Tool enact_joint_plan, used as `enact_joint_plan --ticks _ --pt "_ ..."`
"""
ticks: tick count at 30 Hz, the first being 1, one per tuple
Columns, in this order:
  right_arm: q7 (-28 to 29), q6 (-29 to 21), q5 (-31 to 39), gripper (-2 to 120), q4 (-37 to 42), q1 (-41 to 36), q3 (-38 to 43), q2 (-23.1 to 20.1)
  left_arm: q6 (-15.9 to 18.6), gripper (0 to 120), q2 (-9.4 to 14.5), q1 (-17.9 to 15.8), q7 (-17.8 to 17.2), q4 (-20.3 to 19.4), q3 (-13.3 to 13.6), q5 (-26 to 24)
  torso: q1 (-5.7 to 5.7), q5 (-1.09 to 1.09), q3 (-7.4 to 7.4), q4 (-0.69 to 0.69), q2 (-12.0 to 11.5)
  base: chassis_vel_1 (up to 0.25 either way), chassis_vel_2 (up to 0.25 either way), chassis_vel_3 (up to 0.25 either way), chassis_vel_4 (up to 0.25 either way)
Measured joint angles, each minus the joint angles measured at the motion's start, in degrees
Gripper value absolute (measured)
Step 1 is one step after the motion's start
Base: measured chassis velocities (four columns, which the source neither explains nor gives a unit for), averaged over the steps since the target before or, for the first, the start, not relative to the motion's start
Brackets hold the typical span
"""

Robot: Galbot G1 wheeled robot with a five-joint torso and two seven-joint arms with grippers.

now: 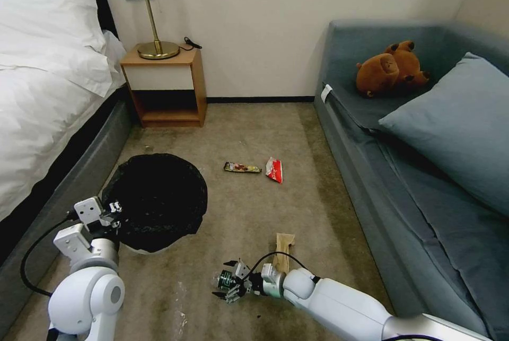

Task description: Pick up the trash bin, then pick up the garbage on the floor and place it into the trash bin.

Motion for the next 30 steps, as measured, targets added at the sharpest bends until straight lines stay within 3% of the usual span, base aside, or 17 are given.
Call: enact_joint_plan --ticks 10,16,25,30 --pt "-1.63 2.81 -3.55 99 -9.06 0.34 1.20 2.43 -1.27 4 -0.16 1.02 0.25 0.32 -0.11 0.57 0.00 0.01 0.00 0.00 0.00 0.000 0.000 0.000 0.000" --pt "-1.64 4.64 -4.80 84 -10.09 -0.41 2.22 2.58 -1.47 4 -0.43 1.29 0.31 0.26 0.06 0.85 0.00 0.01 0.00 0.00 0.00 0.000 0.000 0.000 0.000" --pt "-0.58 5.67 -5.86 45 -9.14 -0.85 2.86 2.56 -2.09 4 -0.56 1.30 0.45 0.81 0.00 1.00 0.00 0.01 0.00 -0.01 0.00 0.000 0.000 0.000 0.000" --pt "-0.33 5.98 -6.41 36 -8.17 -0.82 2.92 2.33 -2.46 4 -0.56 1.23 0.46 1.61 -0.06 1.01 0.00 0.01 0.00 0.00 0.00 0.000 0.000 0.000 0.000"
